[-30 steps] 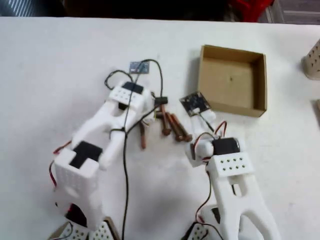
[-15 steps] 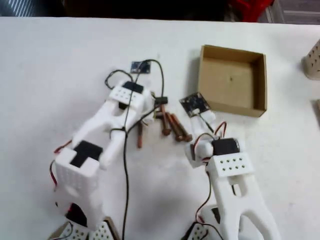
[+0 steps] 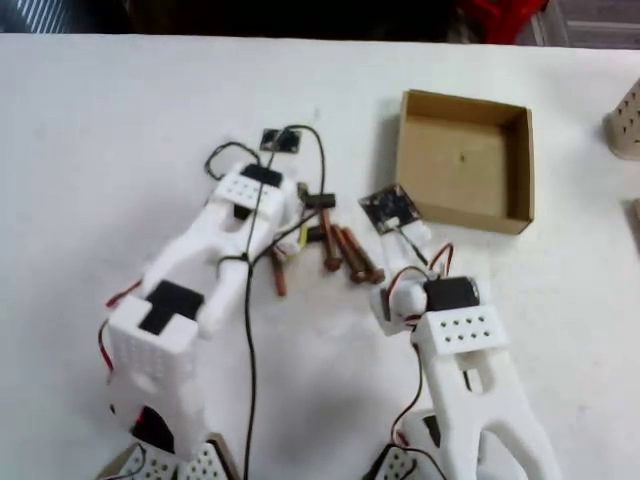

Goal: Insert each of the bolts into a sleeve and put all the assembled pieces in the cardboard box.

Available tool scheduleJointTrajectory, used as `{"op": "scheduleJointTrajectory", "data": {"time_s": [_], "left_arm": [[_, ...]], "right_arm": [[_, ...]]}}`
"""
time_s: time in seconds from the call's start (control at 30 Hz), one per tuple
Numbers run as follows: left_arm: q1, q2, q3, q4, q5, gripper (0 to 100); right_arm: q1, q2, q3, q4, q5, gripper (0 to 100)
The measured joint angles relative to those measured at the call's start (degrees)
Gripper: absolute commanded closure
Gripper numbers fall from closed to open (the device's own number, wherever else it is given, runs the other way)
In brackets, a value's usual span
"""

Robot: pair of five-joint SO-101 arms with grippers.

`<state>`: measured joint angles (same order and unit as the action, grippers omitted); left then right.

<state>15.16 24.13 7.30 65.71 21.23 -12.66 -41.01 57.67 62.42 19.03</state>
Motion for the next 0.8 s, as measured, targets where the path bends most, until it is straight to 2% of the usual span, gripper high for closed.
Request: {"op": "scheduleJointTrajectory", "data": {"time_s": [0.2, 0.37, 0.47, 0.8], "left_arm": [[-0.2, -4.2, 7.0, -6.8, 0.3, 82], [-0.2, -2.7, 5.2, -5.9, 2.7, 84], [-0.1, -0.7, 2.2, -4.5, 3.9, 99], [0.4, -0.1, 0.2, -2.5, 1.7, 98]], "right_arm": [[0.1, 0.0, 0.4, 0.0, 0.0, 98.1], [0.1, 0.0, 0.4, 0.0, 0.0, 98.1], [0.1, 0.0, 0.4, 0.0, 0.0, 98.1], [0.0, 0.0, 0.4, 0.0, 0.0, 98.1]]}}
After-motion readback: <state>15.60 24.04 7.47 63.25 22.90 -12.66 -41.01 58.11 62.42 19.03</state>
